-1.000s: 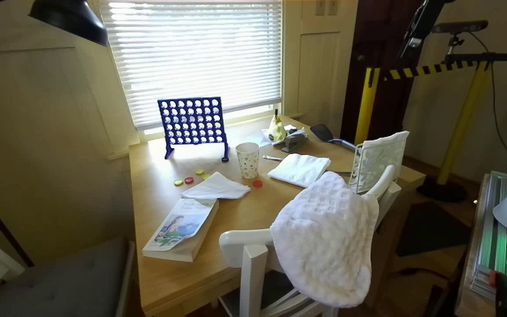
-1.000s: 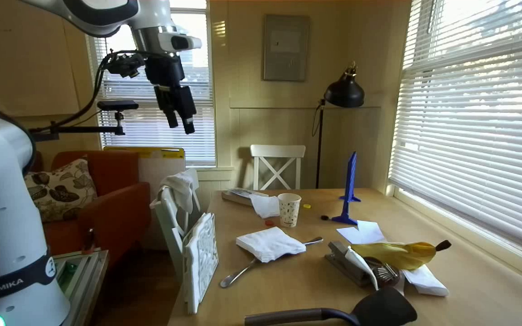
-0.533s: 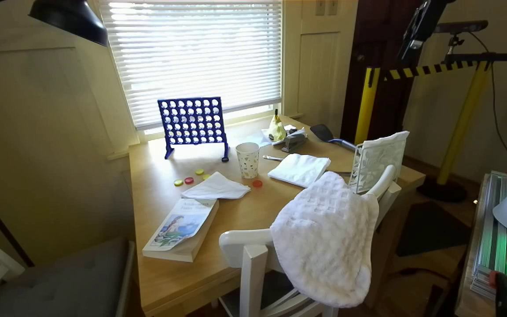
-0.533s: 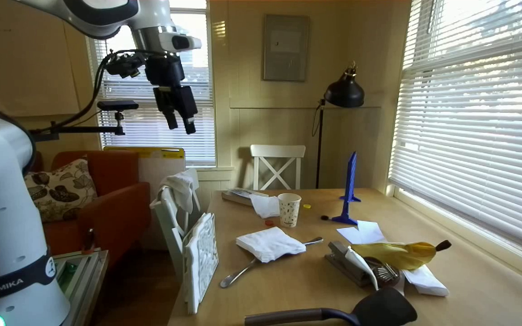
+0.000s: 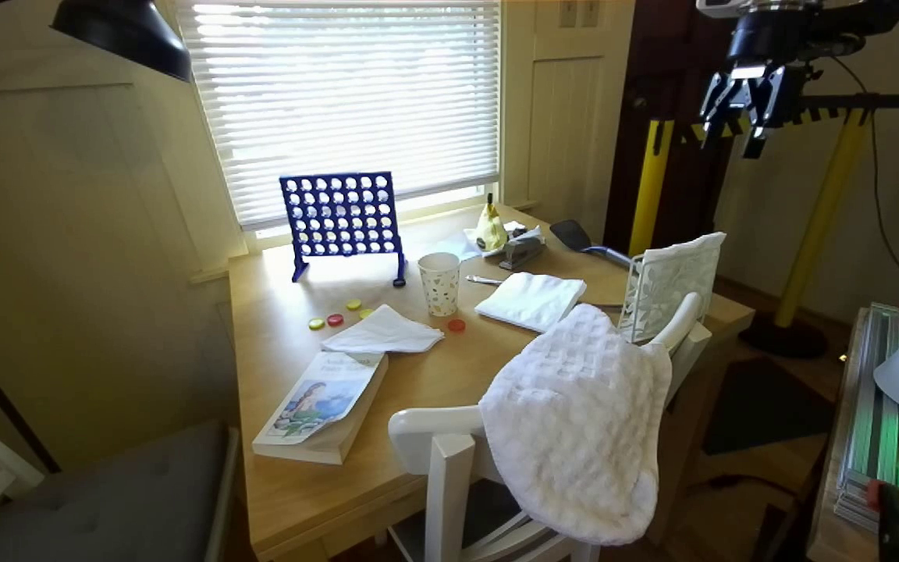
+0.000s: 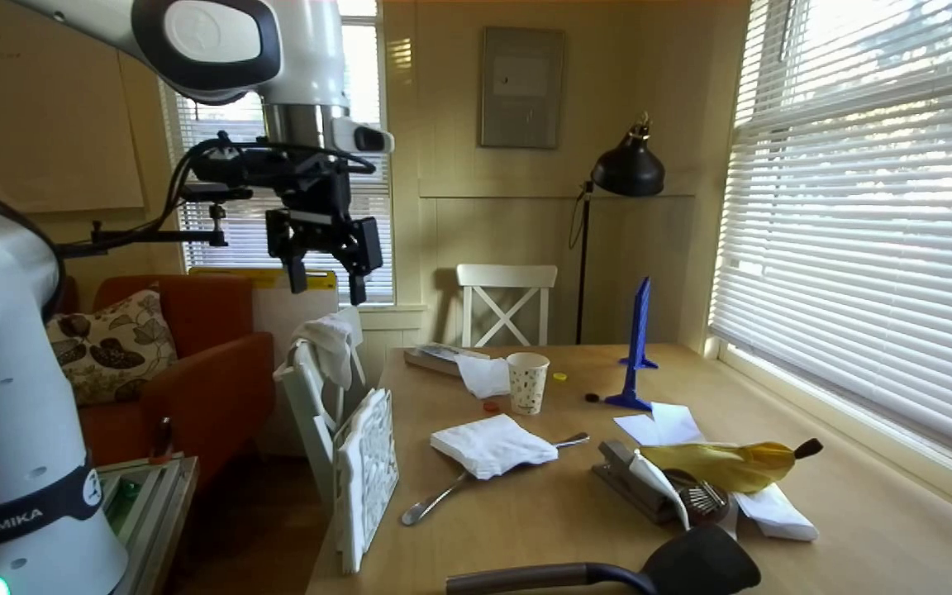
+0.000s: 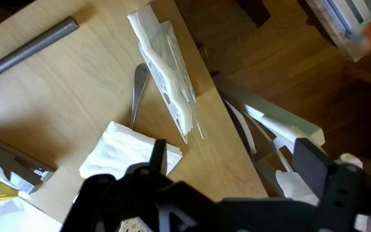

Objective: Move the white napkin holder to the left

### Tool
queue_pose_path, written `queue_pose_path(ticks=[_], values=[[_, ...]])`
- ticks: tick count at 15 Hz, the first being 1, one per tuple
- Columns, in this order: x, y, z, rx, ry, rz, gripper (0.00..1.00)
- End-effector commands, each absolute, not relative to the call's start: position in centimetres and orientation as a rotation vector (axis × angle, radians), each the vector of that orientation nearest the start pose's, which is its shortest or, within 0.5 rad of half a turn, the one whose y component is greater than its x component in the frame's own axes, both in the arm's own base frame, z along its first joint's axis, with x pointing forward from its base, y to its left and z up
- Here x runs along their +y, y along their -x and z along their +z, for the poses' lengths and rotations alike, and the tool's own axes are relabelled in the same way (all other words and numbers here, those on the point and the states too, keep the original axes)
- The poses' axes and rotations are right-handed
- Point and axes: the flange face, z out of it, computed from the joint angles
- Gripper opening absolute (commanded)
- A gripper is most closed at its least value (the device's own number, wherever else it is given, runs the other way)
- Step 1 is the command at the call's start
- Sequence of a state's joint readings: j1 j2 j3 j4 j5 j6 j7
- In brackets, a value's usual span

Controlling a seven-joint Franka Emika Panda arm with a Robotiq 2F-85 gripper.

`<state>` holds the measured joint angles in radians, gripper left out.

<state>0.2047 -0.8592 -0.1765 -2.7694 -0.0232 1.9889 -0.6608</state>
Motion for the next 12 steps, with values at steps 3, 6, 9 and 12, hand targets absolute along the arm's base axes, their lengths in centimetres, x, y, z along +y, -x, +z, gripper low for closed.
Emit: queue_pose_path(ticks=[3,6,9,12], values=[[-1.4,-30.8,43.0,-1.321,2.709,-0.104,1.00],[-1.6,-31.0,42.6,-1.331,2.703,-0.087,1.00],[-1.4,-31.5,41.9,-1.416,2.707,-0.045,1.00],[-1.5,-32.2,40.2,-1.540,2.685,0.050,1.00]])
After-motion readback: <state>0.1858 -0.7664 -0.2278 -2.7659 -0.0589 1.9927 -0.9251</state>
